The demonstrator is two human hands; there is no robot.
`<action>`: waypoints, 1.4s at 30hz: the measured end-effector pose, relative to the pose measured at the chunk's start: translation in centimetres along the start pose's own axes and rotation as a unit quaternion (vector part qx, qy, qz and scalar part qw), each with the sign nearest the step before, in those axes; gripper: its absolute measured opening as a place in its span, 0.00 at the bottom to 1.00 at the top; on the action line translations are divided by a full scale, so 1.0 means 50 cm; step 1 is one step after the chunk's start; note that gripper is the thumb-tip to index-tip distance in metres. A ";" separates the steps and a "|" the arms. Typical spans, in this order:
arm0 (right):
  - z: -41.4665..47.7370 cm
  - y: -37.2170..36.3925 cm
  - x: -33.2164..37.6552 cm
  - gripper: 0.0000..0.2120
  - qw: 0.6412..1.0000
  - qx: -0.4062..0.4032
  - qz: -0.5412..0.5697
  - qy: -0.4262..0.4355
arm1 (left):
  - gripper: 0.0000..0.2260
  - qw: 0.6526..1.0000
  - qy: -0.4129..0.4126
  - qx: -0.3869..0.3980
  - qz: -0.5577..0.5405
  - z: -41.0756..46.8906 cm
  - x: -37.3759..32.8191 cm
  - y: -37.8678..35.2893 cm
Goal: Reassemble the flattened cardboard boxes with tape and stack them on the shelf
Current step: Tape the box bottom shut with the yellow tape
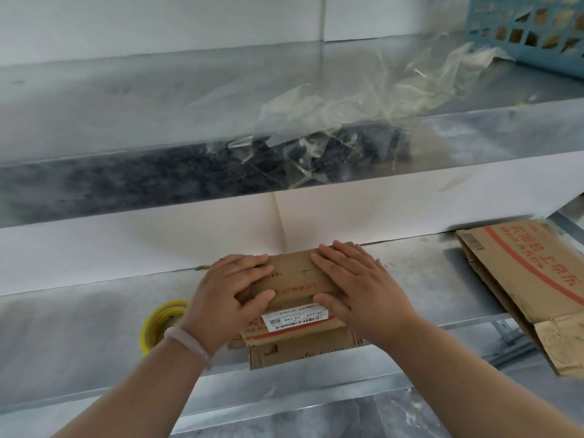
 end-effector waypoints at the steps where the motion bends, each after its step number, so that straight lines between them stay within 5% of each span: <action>1: -0.001 -0.002 -0.001 0.31 1.000 0.004 -0.006 -0.001 | 0.20 1.000 0.003 -0.005 -0.009 0.000 -0.001 -0.001; 7: -0.004 -0.014 -0.005 0.28 0.999 0.011 -0.051 0.007 | 0.26 0.999 0.024 0.034 -0.029 -0.015 0.003 0.016; 10: -0.003 -0.015 -0.008 0.31 0.999 0.006 -0.048 0.001 | 0.26 0.994 0.109 -0.013 -0.028 -0.069 0.073 0.043; 13: 0.000 -0.020 -0.008 0.31 0.999 -0.005 -0.041 0.008 | 0.24 0.979 0.188 -0.022 0.080 -0.167 0.186 0.048; 16: -0.002 -0.022 -0.009 0.31 0.999 -0.006 -0.033 0.005 | 0.22 0.966 0.169 0.040 0.190 -0.226 0.270 0.028; 19: -0.001 -0.019 -0.008 0.31 1.000 0.006 -0.028 -0.005 | 0.13 0.968 0.158 0.064 0.184 -0.218 0.277 0.030; 25: 0.001 -0.016 -0.005 0.35 0.999 0.040 -0.025 -0.020 | 0.11 0.978 0.171 0.003 -0.121 -0.132 0.113 0.167; 29: 0.003 -0.016 -0.006 0.37 0.998 0.045 0.010 -0.040 | 0.10 0.946 0.137 0.007 -0.294 -0.036 -0.031 0.224; 33: 0.007 -0.012 -0.007 0.34 0.999 0.037 -0.004 -0.012 | 0.09 0.964 0.123 0.138 -0.193 0.055 -0.130 0.159; 37: 0.014 0.000 -0.001 0.36 0.999 0.052 0.011 -0.004 | 0.09 0.964 0.151 0.168 -0.142 0.078 -0.153 0.116; 39: 0.017 0.013 -0.001 0.37 0.995 0.073 0.065 -0.029 | 0.09 0.959 0.172 0.175 -0.138 0.086 -0.155 0.117; 42: 0.017 0.046 -0.007 0.26 0.962 0.014 0.244 -0.121 | 0.08 0.955 0.189 0.192 -0.124 0.095 -0.161 0.116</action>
Point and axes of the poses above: each hand's wrist, its own z-axis towards the middle knuckle, its own y-axis out of the back of the hand, x = y × z, the point moved 2 cm from there along z, towards the middle knuckle, and after that the axes turned 14 degrees about y, right-handed, at the moved point
